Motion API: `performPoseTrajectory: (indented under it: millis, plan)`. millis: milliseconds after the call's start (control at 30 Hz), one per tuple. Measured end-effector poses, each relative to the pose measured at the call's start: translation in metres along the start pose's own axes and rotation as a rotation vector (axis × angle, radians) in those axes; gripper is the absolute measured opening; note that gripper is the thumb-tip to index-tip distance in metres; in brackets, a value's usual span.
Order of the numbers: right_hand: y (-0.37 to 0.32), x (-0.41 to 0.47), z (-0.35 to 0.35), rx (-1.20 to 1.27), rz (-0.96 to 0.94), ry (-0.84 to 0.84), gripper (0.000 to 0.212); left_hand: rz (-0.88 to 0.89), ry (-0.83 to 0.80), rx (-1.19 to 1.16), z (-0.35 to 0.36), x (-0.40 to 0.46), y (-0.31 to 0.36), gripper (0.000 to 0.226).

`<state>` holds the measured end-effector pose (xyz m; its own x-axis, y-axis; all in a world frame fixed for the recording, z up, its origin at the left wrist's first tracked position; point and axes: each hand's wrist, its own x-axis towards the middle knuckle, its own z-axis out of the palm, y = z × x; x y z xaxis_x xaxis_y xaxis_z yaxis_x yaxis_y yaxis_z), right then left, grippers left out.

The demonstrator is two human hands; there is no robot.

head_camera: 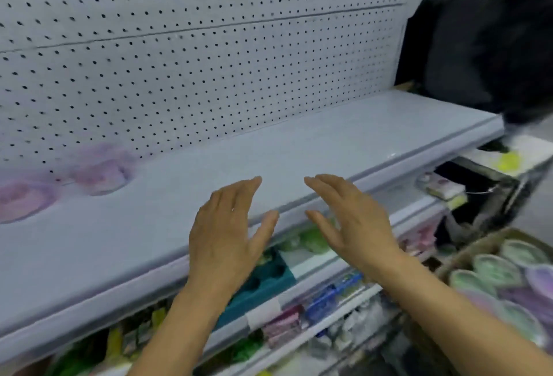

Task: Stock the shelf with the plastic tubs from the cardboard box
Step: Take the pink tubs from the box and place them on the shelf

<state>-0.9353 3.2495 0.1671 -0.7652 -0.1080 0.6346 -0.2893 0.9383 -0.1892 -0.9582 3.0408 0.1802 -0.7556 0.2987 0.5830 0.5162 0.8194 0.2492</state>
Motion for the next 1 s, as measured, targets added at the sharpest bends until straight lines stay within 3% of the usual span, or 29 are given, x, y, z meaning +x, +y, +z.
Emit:
performPoseTrajectory:
  millis: [167, 300, 400, 500, 600, 700, 867, 1000]
  plan:
    - [0.103, -0.103, -0.038, -0.047, 0.199, -0.043, 0.044, 0.108, -0.197, -0.131, 0.095, -0.017, 0.111, 0.056]
    - [0.176, -0.182, -0.057, 0.009, 0.395, -0.075, 0.044, 0.099, -0.432, -0.323, 0.175, -0.041, 0.181, 0.056]
    - [0.228, -0.245, -0.065, 0.011, 0.616, -0.125, 0.044, 0.086, -0.630, -0.422, 0.230, -0.059, 0.222, 0.059]
    - [0.275, -0.311, -0.067, 0.003, 0.895, -0.237, 0.059, 0.024, -0.809, -0.491, 0.284, -0.068, 0.253, 0.061]
    - [0.308, -0.369, -0.062, 0.079, 1.167, -0.282, 0.091, -0.100, -0.955, -0.560, 0.343, -0.073, 0.274, 0.062]
    - [0.325, -0.409, -0.047, 0.204, 1.365, -0.340, 0.121, -0.322, -0.993, -0.596, 0.407, -0.076, 0.284, 0.068]
    - [0.342, -0.437, -0.009, 0.266, 1.426, -0.495, 0.144, -0.697, -1.069, -0.585, 0.501, -0.091, 0.275, 0.084]
    - [0.351, -0.444, 0.011, 0.168, 1.407, -0.610, 0.148, -0.803, -1.178, -0.597, 0.503, -0.085, 0.289, 0.057]
